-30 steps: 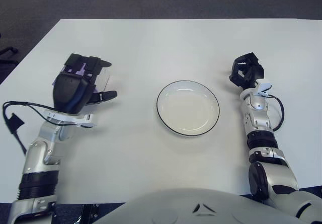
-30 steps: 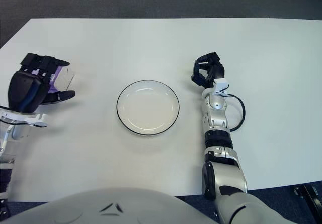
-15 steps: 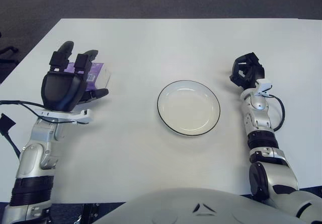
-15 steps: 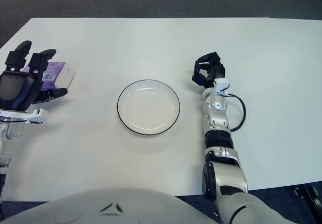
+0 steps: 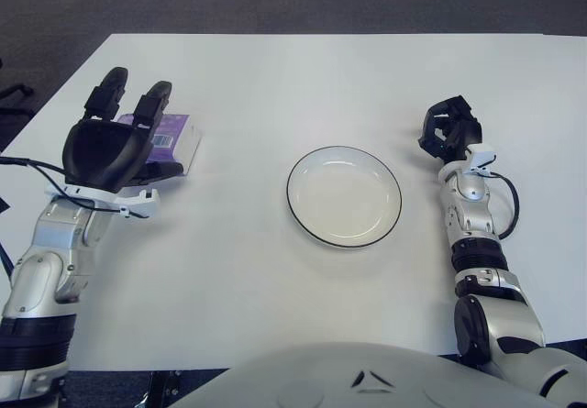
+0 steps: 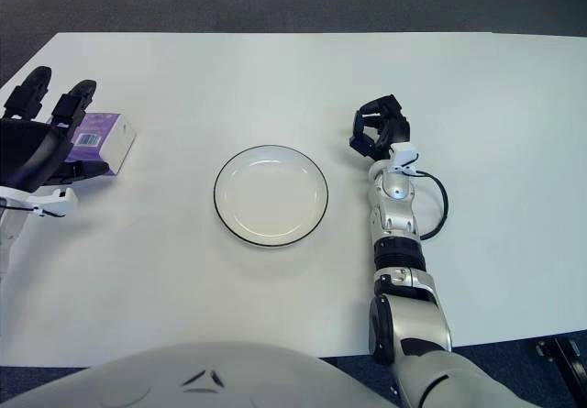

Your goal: Put the tissue paper into the plate.

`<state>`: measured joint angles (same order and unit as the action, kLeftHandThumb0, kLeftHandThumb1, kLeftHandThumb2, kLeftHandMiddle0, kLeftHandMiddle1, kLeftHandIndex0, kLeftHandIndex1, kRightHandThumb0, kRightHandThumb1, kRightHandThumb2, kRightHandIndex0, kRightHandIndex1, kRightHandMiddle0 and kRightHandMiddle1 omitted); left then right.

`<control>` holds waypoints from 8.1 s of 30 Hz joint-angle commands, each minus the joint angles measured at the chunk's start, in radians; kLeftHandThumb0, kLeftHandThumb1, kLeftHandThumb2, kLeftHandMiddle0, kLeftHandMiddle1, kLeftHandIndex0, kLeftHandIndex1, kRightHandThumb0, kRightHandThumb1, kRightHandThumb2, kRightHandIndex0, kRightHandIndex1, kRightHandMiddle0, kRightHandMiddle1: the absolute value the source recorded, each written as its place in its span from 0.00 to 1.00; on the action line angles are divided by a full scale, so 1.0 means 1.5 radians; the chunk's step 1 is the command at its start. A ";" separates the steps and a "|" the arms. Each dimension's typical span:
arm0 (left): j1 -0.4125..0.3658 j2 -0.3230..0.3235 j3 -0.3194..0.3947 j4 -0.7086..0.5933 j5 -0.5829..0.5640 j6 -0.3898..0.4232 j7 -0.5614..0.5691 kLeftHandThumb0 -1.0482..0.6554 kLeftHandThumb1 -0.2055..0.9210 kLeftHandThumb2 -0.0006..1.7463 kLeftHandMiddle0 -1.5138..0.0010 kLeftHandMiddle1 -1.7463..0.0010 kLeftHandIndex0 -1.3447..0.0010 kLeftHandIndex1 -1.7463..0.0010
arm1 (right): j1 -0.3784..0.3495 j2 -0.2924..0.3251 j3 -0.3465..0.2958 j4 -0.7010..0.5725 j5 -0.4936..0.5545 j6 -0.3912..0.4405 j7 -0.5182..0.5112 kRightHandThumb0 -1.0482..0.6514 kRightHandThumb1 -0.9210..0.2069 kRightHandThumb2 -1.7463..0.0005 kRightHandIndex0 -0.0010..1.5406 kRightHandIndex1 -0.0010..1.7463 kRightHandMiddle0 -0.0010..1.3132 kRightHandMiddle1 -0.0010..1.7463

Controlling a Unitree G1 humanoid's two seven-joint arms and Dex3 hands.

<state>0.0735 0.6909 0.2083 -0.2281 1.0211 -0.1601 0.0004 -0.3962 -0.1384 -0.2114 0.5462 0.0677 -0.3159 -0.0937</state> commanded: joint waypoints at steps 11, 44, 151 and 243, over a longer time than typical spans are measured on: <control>-0.054 0.080 -0.021 0.036 -0.124 -0.026 -0.131 0.00 1.00 0.36 1.00 1.00 1.00 1.00 | 0.124 0.043 -0.003 0.059 0.013 0.003 0.005 0.37 0.33 0.41 0.44 1.00 0.33 1.00; -0.367 0.117 -0.211 0.649 -0.318 -0.361 -0.191 0.00 1.00 0.45 1.00 1.00 1.00 1.00 | 0.131 0.039 -0.008 0.052 0.014 -0.001 0.017 0.37 0.34 0.41 0.46 0.99 0.33 1.00; -0.545 -0.131 -0.332 0.454 -0.351 -0.500 0.104 0.91 0.39 0.81 0.56 0.00 0.42 0.00 | 0.146 0.028 0.009 0.005 0.013 0.050 0.050 0.38 0.32 0.43 0.44 1.00 0.32 1.00; -0.522 -0.217 -0.465 0.281 -0.475 -0.423 -0.424 0.01 1.00 0.56 1.00 0.80 1.00 0.92 | 0.169 0.017 0.091 -0.124 -0.073 0.216 -0.047 0.61 0.58 0.23 0.42 1.00 0.35 0.95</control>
<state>-0.6792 0.3575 -0.4772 0.1967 0.3197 -0.7997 -0.6030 -0.2946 -0.1879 -0.0888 0.3245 -0.0835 -0.0643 -0.2061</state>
